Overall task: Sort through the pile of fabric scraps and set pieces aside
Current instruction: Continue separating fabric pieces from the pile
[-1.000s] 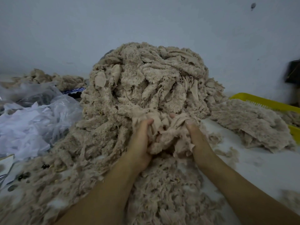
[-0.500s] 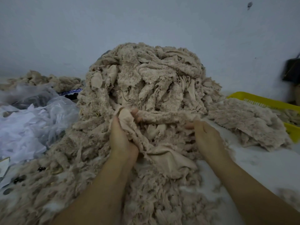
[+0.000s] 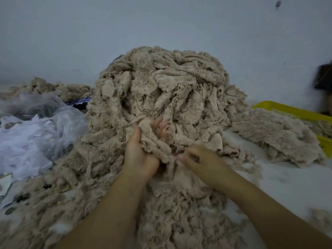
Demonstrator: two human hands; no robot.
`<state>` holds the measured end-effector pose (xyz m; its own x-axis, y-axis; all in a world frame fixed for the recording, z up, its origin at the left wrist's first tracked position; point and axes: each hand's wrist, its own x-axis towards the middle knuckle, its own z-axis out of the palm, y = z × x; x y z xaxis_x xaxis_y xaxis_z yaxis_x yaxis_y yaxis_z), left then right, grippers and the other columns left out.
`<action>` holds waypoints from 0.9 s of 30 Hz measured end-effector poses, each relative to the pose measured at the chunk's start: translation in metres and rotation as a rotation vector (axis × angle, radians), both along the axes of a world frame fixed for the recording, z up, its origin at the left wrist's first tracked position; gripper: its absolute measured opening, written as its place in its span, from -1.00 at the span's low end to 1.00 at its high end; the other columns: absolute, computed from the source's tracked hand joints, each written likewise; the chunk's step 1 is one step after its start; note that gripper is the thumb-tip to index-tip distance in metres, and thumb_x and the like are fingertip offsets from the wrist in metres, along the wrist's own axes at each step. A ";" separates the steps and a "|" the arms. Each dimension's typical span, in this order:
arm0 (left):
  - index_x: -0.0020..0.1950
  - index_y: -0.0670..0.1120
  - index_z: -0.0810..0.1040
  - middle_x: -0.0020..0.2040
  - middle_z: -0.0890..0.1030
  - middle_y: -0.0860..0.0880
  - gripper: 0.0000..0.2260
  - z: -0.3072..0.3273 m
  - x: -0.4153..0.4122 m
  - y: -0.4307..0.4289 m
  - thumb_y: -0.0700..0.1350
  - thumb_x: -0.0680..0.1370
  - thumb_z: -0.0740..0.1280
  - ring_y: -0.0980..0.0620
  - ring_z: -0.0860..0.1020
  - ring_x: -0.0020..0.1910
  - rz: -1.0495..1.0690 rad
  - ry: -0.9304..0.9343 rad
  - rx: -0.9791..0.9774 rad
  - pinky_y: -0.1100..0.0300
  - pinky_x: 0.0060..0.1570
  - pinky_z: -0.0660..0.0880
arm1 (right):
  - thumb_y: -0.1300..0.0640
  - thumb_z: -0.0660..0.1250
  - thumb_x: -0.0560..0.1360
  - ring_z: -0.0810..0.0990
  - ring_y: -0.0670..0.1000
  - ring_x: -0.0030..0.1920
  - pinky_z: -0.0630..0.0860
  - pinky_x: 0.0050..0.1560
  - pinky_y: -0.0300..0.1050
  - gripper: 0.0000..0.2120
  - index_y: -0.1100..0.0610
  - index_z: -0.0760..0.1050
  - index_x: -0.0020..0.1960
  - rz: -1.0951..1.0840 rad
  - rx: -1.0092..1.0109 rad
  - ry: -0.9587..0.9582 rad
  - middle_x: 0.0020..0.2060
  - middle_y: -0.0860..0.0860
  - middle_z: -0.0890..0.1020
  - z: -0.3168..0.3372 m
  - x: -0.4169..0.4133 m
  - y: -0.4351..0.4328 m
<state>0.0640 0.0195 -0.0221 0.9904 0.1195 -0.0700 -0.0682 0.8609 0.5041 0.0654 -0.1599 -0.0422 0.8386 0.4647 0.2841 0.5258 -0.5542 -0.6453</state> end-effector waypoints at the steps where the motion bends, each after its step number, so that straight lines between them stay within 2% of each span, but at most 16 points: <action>1: 0.21 -0.21 0.58 0.22 0.65 -0.21 -0.52 0.000 0.002 0.003 0.10 0.71 0.02 -0.09 0.64 0.18 0.041 0.016 -0.007 0.09 0.09 0.61 | -0.15 0.25 0.58 0.37 -0.17 -0.39 0.33 -0.36 -0.36 -0.65 0.13 0.48 -0.17 -0.071 0.188 0.053 -0.34 -0.05 0.47 0.004 -0.001 -0.003; 3: 0.22 -0.16 0.56 0.14 0.69 -0.17 -0.53 -0.002 0.006 0.007 0.13 0.71 0.00 -0.08 0.64 0.14 0.105 0.038 -0.003 0.03 0.03 0.58 | -0.27 0.25 0.50 0.40 -0.04 -0.50 0.39 -0.45 -0.27 -0.53 0.17 0.44 -0.16 -0.184 0.513 0.174 -0.45 0.01 0.46 0.010 0.000 -0.009; 4: 0.21 -0.13 0.56 0.04 0.72 -0.13 -0.53 -0.004 0.007 0.008 0.14 0.71 -0.01 -0.05 0.65 0.07 0.120 0.050 0.013 0.01 0.02 0.57 | -0.29 0.26 0.47 0.52 0.10 -0.44 0.54 -0.36 -0.08 -0.49 0.20 0.45 -0.11 -0.205 0.621 0.245 -0.39 0.14 0.55 0.011 0.000 -0.009; 5: 0.17 -0.11 0.56 -0.06 0.72 -0.09 -0.53 -0.005 0.007 0.007 0.15 0.71 -0.02 -0.03 0.66 -0.02 0.129 0.067 0.037 0.01 0.01 0.57 | -0.31 0.30 0.45 0.59 0.30 -0.26 0.62 -0.16 0.14 -0.44 0.23 0.47 -0.03 -0.199 0.704 0.319 -0.20 0.31 0.60 0.012 0.000 -0.010; 6: 0.11 -0.11 0.57 -0.13 0.70 -0.07 -0.53 -0.006 0.007 0.007 0.16 0.70 -0.01 -0.01 0.66 -0.09 0.142 0.088 0.062 0.01 0.01 0.58 | -0.34 0.35 0.39 0.58 0.38 -0.13 0.59 0.02 0.25 -0.40 0.21 0.50 0.03 -0.182 0.752 0.376 -0.03 0.38 0.58 0.012 -0.001 -0.009; 7: 0.06 -0.12 0.59 -0.16 0.69 -0.07 -0.53 -0.007 0.007 0.006 0.16 0.70 0.02 -0.01 0.65 -0.13 0.162 0.114 0.086 0.01 0.03 0.59 | -0.38 0.39 0.29 0.61 0.32 -0.05 0.55 0.14 0.22 -0.39 0.14 0.57 0.01 -0.166 0.787 0.418 0.04 0.33 0.60 0.013 -0.002 -0.008; 9: -0.03 -0.14 0.61 -0.18 0.70 -0.07 -0.57 -0.007 0.007 0.004 0.14 0.69 0.12 -0.01 0.67 -0.18 0.209 0.173 0.138 0.01 0.01 0.63 | -0.37 0.39 0.20 0.66 -0.04 0.08 0.51 0.25 0.06 -0.61 -0.17 0.67 -0.11 -0.142 0.821 0.440 0.01 -0.10 0.71 0.013 -0.001 -0.006; 10: -0.02 -0.13 0.61 -0.19 0.72 -0.06 -0.60 -0.007 0.007 0.003 0.14 0.68 0.15 0.00 0.70 -0.21 0.221 0.188 0.162 0.05 -0.08 0.65 | -0.34 0.36 0.24 0.65 -0.19 0.07 0.50 0.24 -0.02 -0.74 -0.28 0.66 -0.15 -0.145 0.813 0.428 -0.04 -0.26 0.70 0.015 -0.002 -0.005; 11: 0.01 -0.12 0.61 -0.22 0.73 -0.03 -0.63 -0.006 0.006 0.002 0.13 0.67 0.17 0.02 0.70 -0.28 0.227 0.197 0.193 0.12 -0.22 0.65 | -0.31 0.34 0.28 0.64 -0.24 0.06 0.50 0.22 -0.06 -0.81 -0.33 0.66 -0.19 -0.149 0.823 0.417 -0.08 -0.32 0.69 0.016 -0.001 -0.005; 13: -0.02 -0.13 0.58 -0.39 0.65 0.00 -0.62 -0.008 0.005 0.001 0.14 0.68 0.16 0.10 0.58 -0.51 0.260 0.226 0.311 0.28 -0.53 0.47 | -0.26 0.33 0.36 0.67 -0.10 0.07 0.52 0.23 -0.01 -0.80 -0.23 0.69 -0.18 -0.185 0.876 0.416 -0.08 -0.18 0.72 0.015 0.002 -0.008; 16: -0.14 -0.11 0.50 -0.56 0.39 0.04 -0.61 -0.009 0.005 0.006 0.13 0.69 0.14 0.16 0.28 -0.66 0.386 0.291 0.414 0.36 -0.66 0.20 | -0.15 0.33 0.53 0.66 0.08 0.12 0.52 0.28 0.15 -0.76 -0.02 0.67 -0.07 -0.332 0.967 0.407 0.03 0.05 0.71 0.017 0.009 -0.011; 20: -0.11 -0.12 0.54 -0.52 0.39 0.02 -0.62 -0.006 0.005 0.012 0.11 0.69 0.15 0.16 0.25 -0.65 0.401 0.275 0.353 0.35 -0.66 0.19 | -0.14 0.31 0.57 0.66 0.08 0.09 0.55 0.24 0.17 -0.70 0.07 0.64 0.02 -0.431 0.974 0.393 0.02 0.06 0.70 0.017 0.012 -0.010; 22: 0.04 -0.17 0.61 -0.35 0.55 -0.05 -0.63 -0.005 0.003 0.010 0.10 0.67 0.19 0.14 0.37 -0.56 0.290 0.209 0.336 0.30 -0.59 0.33 | -0.18 0.33 0.53 0.69 0.07 0.02 0.58 0.18 0.14 -0.68 0.05 0.67 -0.04 -0.412 0.985 0.409 -0.05 0.06 0.72 0.018 0.010 -0.010; 23: 0.11 -0.18 0.63 -0.23 0.62 -0.09 -0.63 -0.004 0.002 0.008 0.09 0.66 0.21 0.10 0.49 -0.46 0.223 0.178 0.358 0.27 -0.48 0.44 | -0.23 0.33 0.47 0.70 0.04 -0.06 0.60 0.11 0.09 -0.67 0.00 0.68 -0.14 -0.375 0.971 0.419 -0.12 0.05 0.73 0.019 0.008 -0.010; 25: 0.16 -0.16 0.66 -0.11 0.66 -0.14 -0.66 -0.004 0.000 0.000 0.06 0.65 0.24 0.02 0.61 -0.28 0.111 0.097 0.487 0.19 -0.29 0.56 | -0.31 0.33 0.33 0.70 -0.01 -0.26 0.59 -0.10 -0.01 -0.63 -0.03 0.68 -0.31 -0.289 0.924 0.445 -0.30 0.03 0.71 0.017 0.005 -0.011; 27: 0.13 -0.10 0.69 -0.10 0.69 -0.11 -0.71 -0.008 -0.004 -0.011 0.05 0.63 0.28 -0.04 0.66 -0.15 0.080 0.021 0.747 0.11 -0.14 0.61 | -0.32 0.32 0.31 0.68 -0.01 -0.32 0.57 -0.18 -0.06 -0.62 -0.03 0.68 -0.30 -0.211 0.893 0.453 -0.33 0.03 0.70 0.014 0.003 -0.009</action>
